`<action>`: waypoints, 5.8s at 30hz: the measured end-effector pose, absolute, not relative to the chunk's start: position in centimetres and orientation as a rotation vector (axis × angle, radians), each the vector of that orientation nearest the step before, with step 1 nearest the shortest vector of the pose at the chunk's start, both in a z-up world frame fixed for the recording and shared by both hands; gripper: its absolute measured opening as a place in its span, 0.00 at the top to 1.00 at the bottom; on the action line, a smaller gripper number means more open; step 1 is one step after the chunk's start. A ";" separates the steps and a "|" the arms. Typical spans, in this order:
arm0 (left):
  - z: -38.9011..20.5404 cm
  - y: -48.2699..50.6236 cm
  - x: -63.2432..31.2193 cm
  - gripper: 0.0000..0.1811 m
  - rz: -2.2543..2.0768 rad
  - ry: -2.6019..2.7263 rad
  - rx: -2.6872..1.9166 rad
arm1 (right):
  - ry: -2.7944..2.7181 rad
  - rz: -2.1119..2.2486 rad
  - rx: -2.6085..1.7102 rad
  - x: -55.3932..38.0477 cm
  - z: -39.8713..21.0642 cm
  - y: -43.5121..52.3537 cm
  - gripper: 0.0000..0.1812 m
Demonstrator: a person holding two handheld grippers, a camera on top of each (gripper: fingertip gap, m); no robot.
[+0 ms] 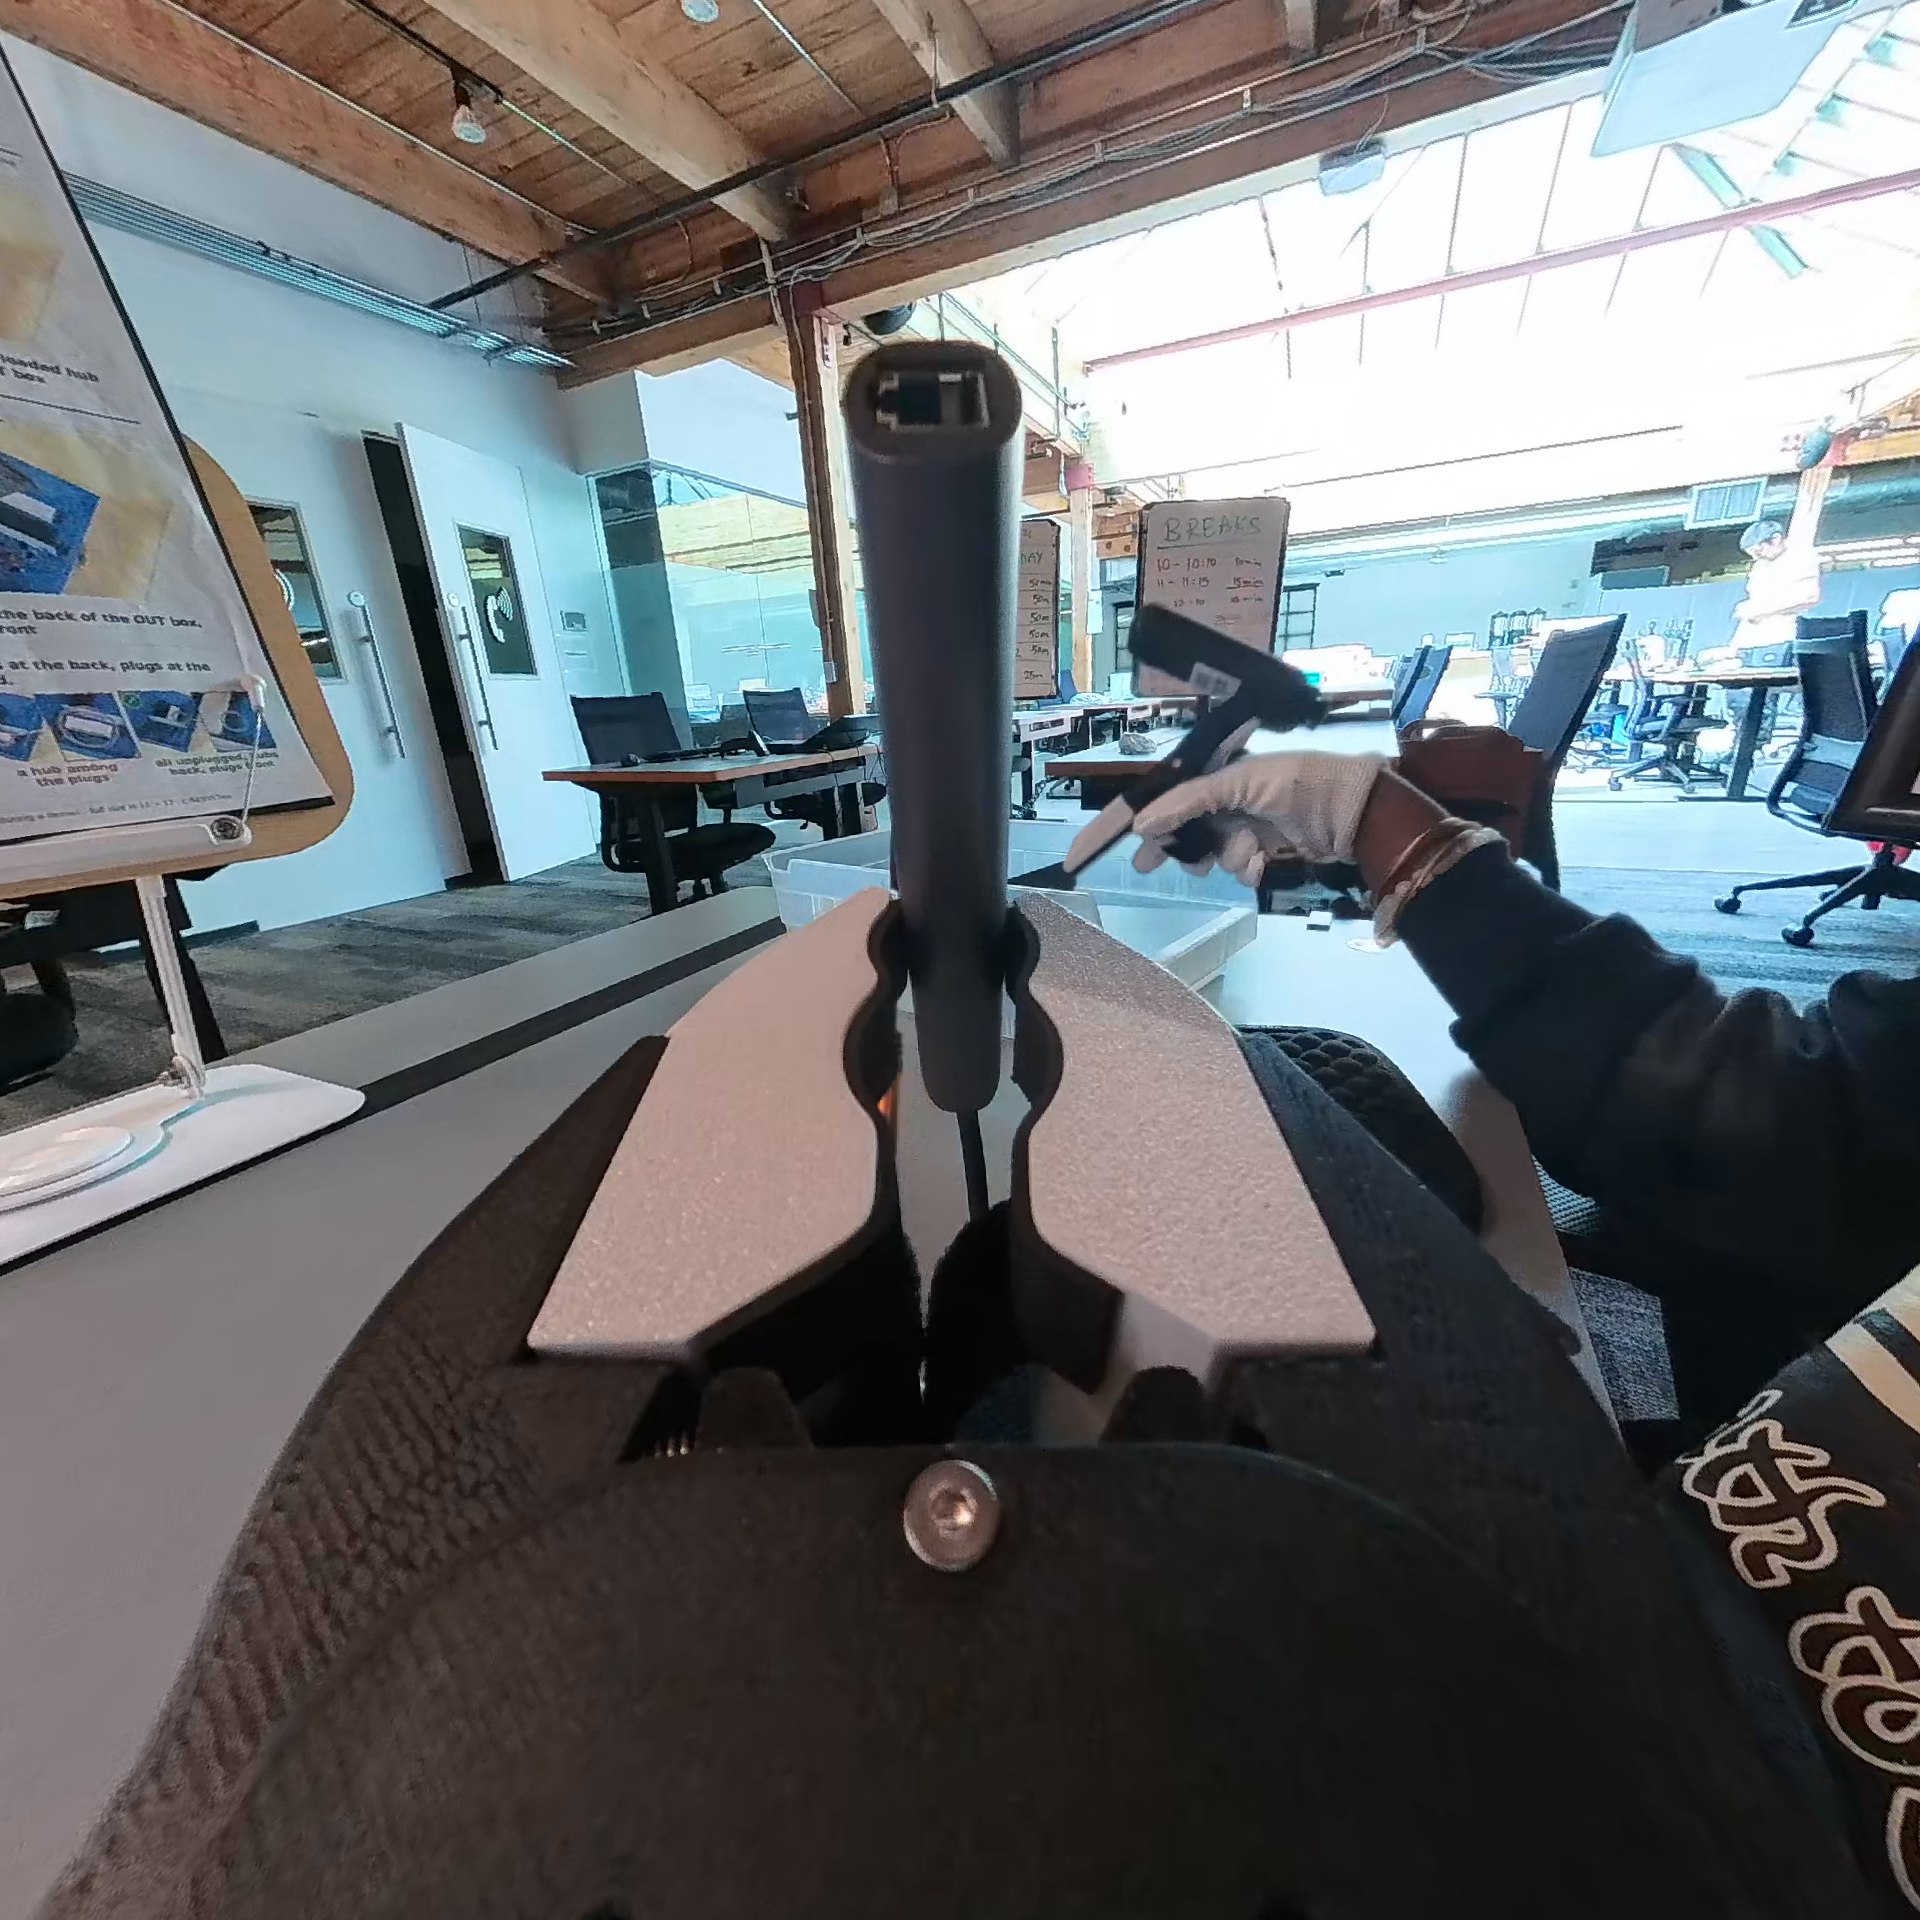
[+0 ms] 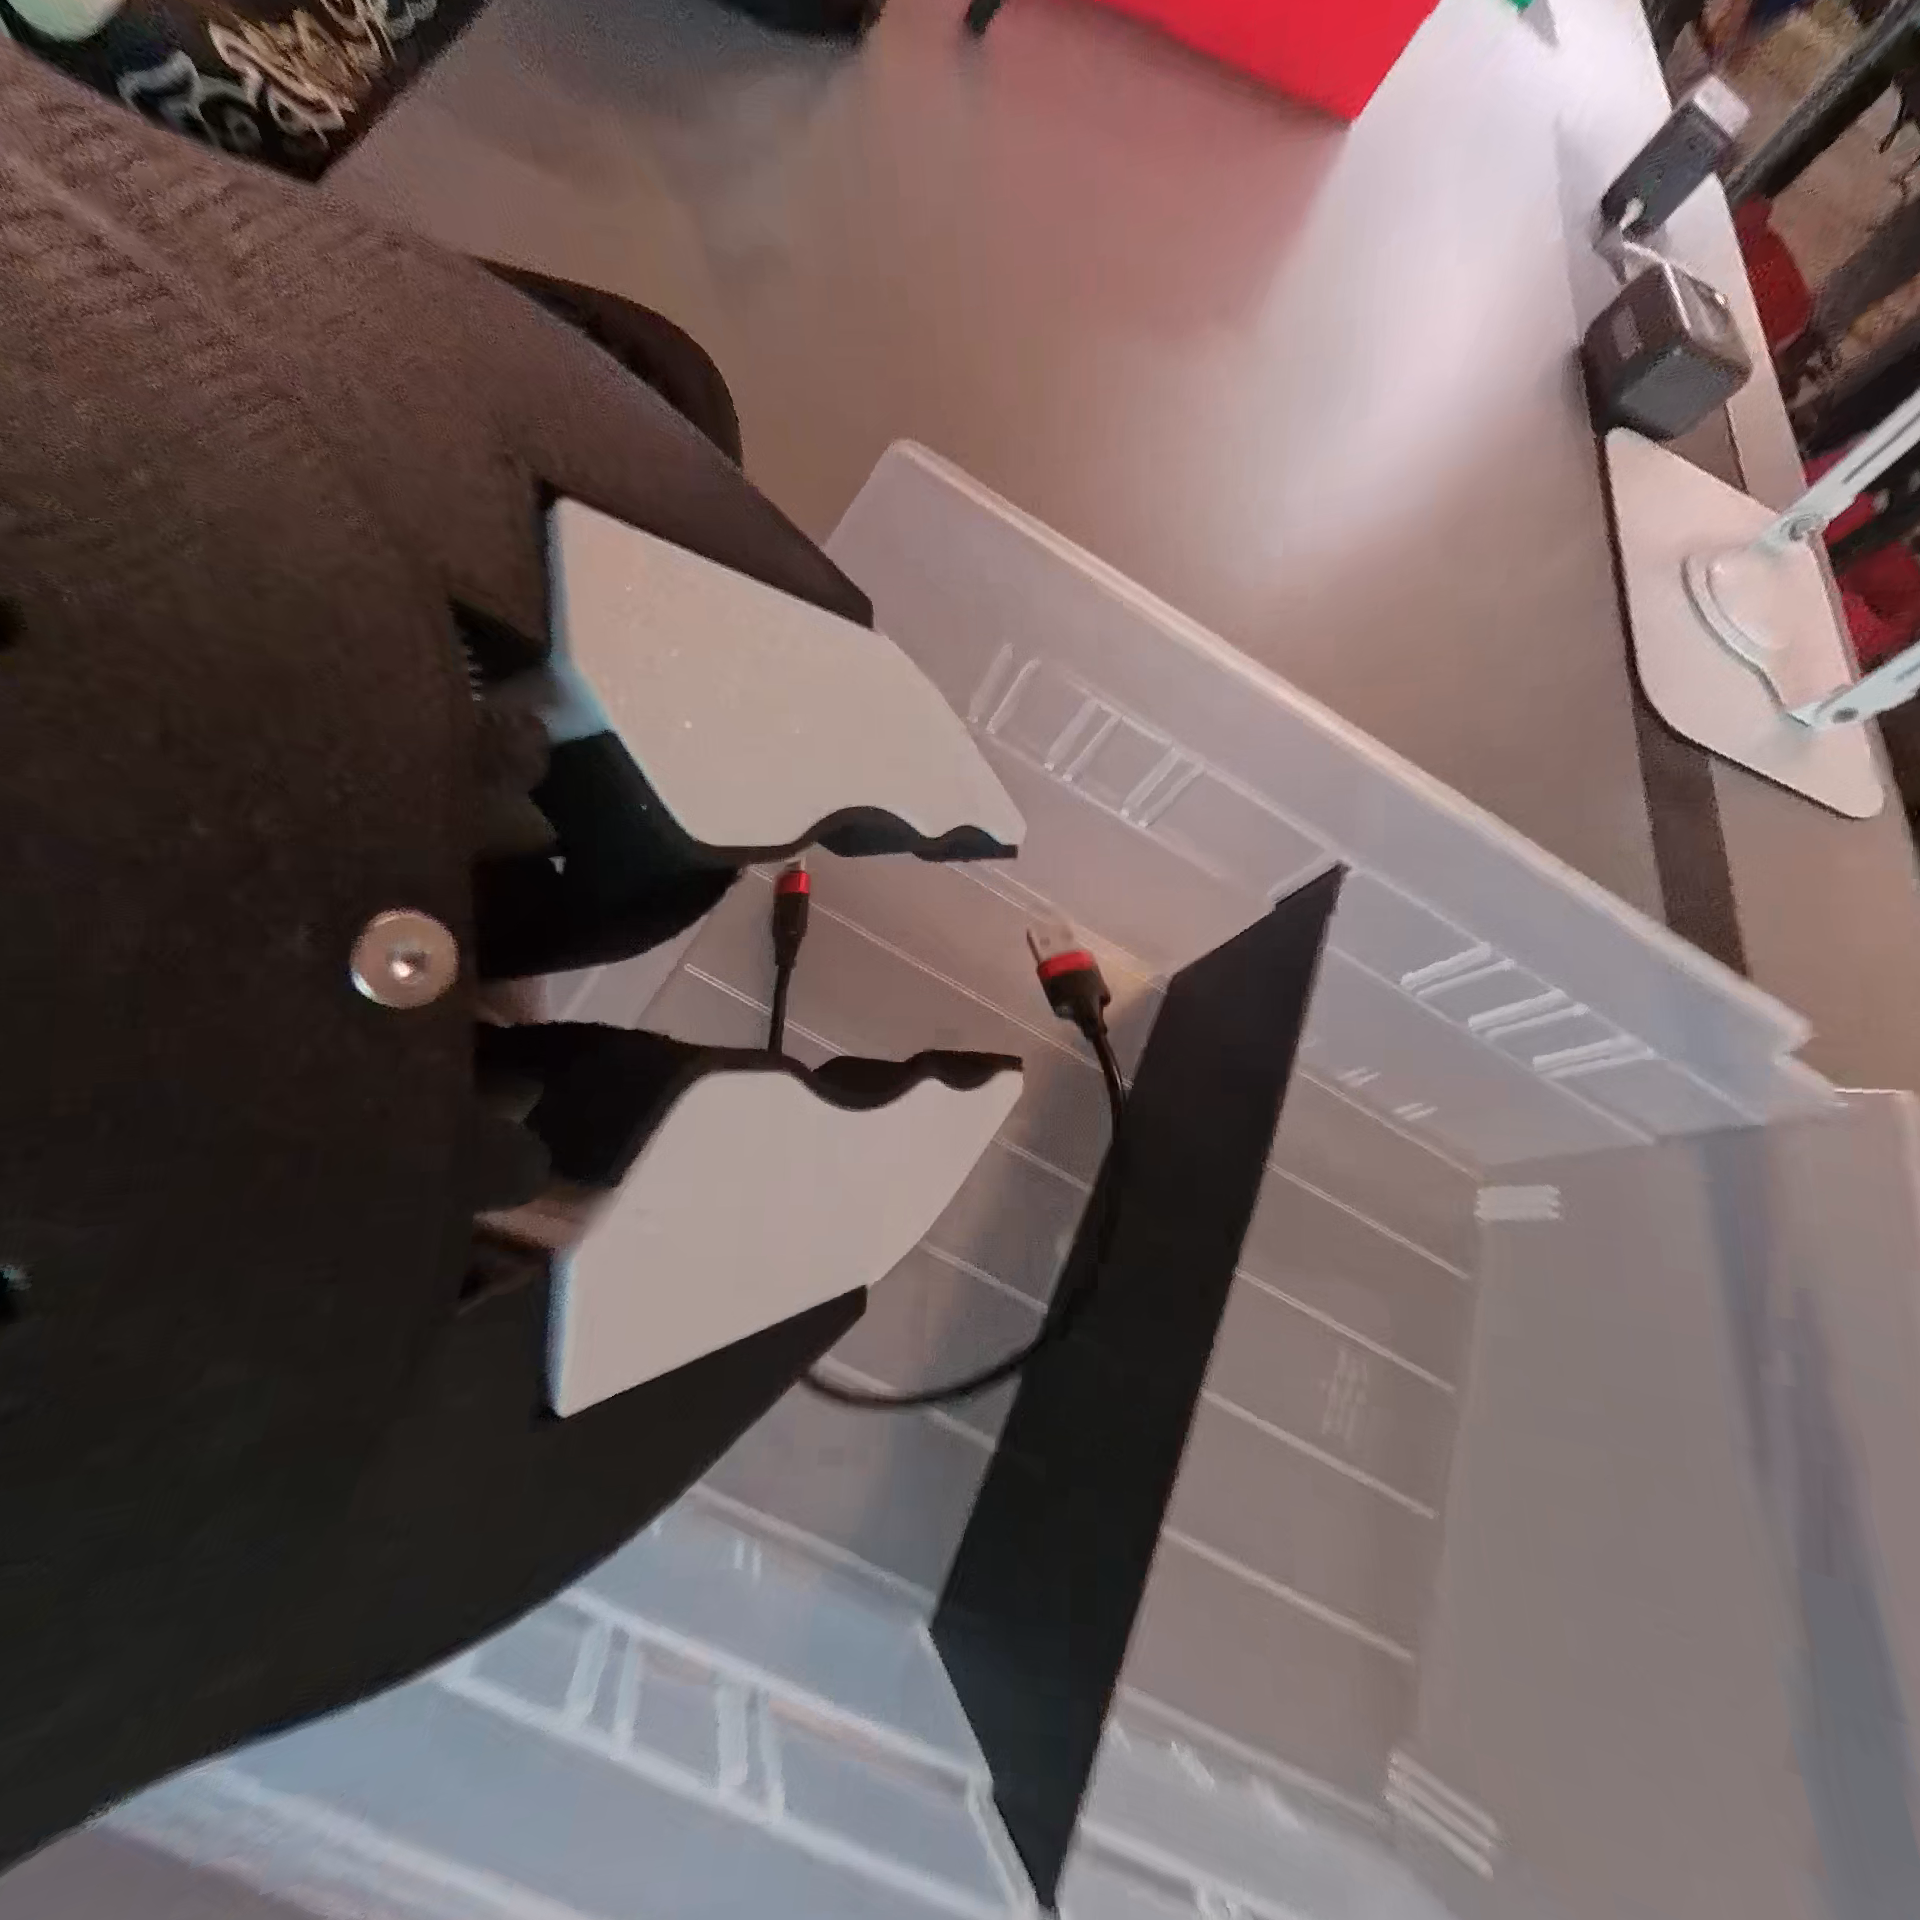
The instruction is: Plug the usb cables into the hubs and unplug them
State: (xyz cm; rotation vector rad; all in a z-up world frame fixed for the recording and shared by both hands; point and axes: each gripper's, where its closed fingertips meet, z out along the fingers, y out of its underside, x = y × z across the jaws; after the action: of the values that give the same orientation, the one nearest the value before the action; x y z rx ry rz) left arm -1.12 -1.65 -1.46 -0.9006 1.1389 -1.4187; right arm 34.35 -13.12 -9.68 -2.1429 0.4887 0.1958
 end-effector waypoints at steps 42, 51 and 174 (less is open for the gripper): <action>-0.6 -8.1 -2.6 0.87 -1.603 1.347 -0.548 | -0.834 0.671 -1.373 -4.3 2.2 -6.9 0.96; -1.2 -8.6 -2.4 0.91 -1.592 1.410 -0.553 | -0.977 0.644 -1.413 -4.4 0.3 -7.4 0.90; -2.2 -6.0 -1.1 0.91 -1.459 1.324 -0.749 | 0.353 0.982 -0.885 29.7 7.0 -11.5 0.96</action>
State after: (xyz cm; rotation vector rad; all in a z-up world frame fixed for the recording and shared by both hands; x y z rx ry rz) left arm -1.11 -6.02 -2.17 -0.7485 1.3244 -1.4585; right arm 29.70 -11.46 6.97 -0.8849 0.3530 0.9820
